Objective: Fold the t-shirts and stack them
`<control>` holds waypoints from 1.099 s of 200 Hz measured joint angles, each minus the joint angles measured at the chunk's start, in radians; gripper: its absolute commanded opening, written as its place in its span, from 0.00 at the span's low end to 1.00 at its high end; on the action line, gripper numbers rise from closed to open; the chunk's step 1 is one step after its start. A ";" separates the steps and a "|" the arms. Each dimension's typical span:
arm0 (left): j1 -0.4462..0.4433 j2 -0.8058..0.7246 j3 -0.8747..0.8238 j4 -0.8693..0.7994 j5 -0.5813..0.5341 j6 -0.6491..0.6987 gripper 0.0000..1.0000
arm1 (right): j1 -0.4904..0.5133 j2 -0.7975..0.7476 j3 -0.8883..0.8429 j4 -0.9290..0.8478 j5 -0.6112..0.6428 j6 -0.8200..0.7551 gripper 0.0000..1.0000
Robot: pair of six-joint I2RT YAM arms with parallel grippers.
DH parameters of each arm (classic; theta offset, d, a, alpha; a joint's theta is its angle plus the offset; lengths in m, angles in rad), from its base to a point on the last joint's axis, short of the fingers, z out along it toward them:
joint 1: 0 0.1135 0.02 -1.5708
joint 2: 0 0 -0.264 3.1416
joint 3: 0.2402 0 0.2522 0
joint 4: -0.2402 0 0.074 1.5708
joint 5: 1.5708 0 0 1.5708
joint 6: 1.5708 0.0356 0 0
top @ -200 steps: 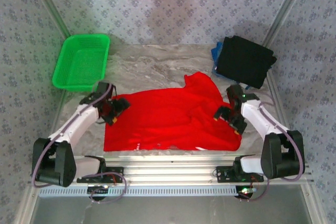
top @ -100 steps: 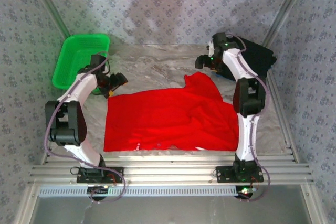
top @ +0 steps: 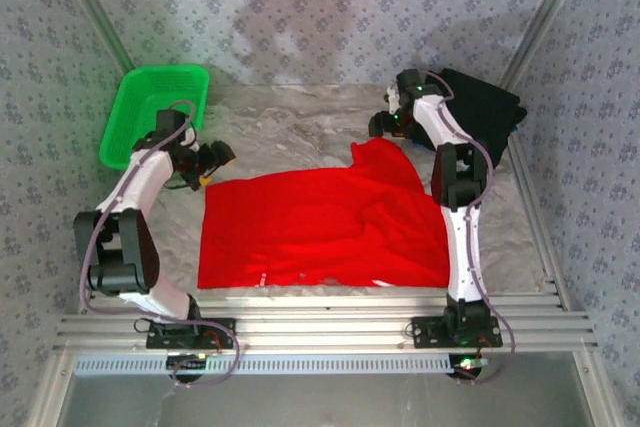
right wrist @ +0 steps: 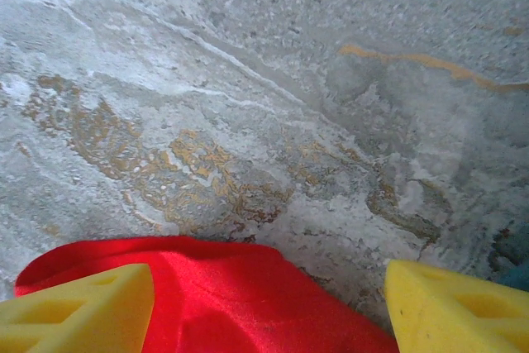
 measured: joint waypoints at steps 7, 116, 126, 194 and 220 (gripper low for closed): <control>0.007 -0.018 -0.008 0.000 0.000 0.002 0.81 | 0.002 0.006 0.000 0.000 -0.001 0.000 0.73; 0.163 -0.169 -0.129 -0.004 0.020 0.028 0.82 | 0.010 0.043 0.014 0.006 -0.042 0.027 0.06; 0.168 -0.175 -0.134 -0.004 0.021 0.031 0.82 | 0.011 0.043 0.014 0.008 -0.044 0.026 0.05; 0.167 -0.177 -0.187 0.000 0.031 0.037 0.81 | 0.059 -0.153 -0.245 0.116 0.039 -0.004 0.08; 0.167 -0.178 -0.211 0.002 0.042 0.034 0.81 | 0.090 -0.298 -0.433 0.201 0.086 -0.004 0.09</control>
